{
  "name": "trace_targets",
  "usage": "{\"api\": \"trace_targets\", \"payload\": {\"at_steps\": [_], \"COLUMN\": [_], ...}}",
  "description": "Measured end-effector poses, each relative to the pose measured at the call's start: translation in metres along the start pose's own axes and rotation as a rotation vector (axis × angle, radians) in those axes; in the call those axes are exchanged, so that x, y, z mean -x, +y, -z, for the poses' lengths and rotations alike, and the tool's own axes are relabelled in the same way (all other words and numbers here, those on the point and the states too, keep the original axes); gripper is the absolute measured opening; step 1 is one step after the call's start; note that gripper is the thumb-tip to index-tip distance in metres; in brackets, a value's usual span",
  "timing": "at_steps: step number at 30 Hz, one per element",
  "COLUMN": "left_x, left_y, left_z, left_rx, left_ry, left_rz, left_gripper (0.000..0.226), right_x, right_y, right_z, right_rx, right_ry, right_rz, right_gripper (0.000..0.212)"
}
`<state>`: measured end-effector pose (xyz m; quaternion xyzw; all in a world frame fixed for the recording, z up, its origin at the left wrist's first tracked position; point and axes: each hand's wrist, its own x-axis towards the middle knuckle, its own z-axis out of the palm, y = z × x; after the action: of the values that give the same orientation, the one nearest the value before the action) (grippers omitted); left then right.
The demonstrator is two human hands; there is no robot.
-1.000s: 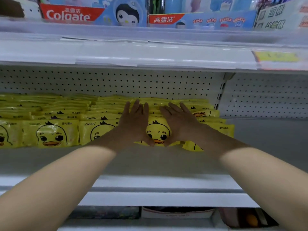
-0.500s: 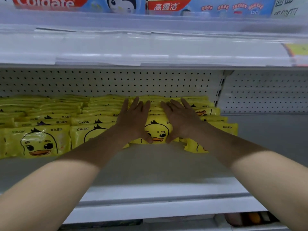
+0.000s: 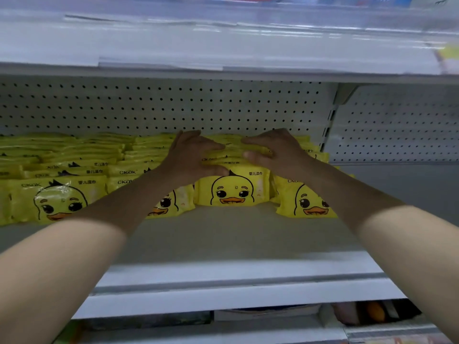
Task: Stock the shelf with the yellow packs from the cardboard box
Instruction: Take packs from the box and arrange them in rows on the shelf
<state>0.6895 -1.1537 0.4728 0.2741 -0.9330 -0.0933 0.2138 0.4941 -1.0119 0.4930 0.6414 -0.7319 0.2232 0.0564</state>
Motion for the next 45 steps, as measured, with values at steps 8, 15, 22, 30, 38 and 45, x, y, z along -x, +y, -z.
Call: {"api": "trace_targets", "payload": {"at_steps": [8,15,22,30,38,45], "left_x": [-0.005,-0.009,-0.009,-0.002,-0.006,-0.014], "left_y": [0.005,-0.004,0.000,0.013,0.073,0.148], "left_z": [0.000,0.005,0.005,0.008,-0.006,-0.047], "left_rx": [-0.316,-0.419,-0.527,-0.554,-0.268,-0.310], "left_ry": [-0.166,-0.086,-0.151,-0.151,-0.076,-0.191], "left_rz": [-0.057,-0.152,-0.152,-0.064,-0.173,-0.150], "left_gripper": [0.100,0.093,0.104,0.111,0.106,0.125], "right_x": [-0.002,-0.001,-0.001,0.005,0.037,0.081], "right_y": [-0.005,0.005,0.004,0.009,0.046,0.097], "right_z": [-0.011,-0.007,-0.007,0.001,0.054,0.069], "right_rx": [0.107,0.155,0.278,0.338,0.108,0.159], "right_ry": [-0.194,-0.187,-0.175,-0.154,-0.152,-0.259], "right_rz": [-0.054,0.001,0.006,-0.013,-0.083,-0.155], "right_gripper": [0.052,0.082,0.093,0.107,0.088,0.111]}}
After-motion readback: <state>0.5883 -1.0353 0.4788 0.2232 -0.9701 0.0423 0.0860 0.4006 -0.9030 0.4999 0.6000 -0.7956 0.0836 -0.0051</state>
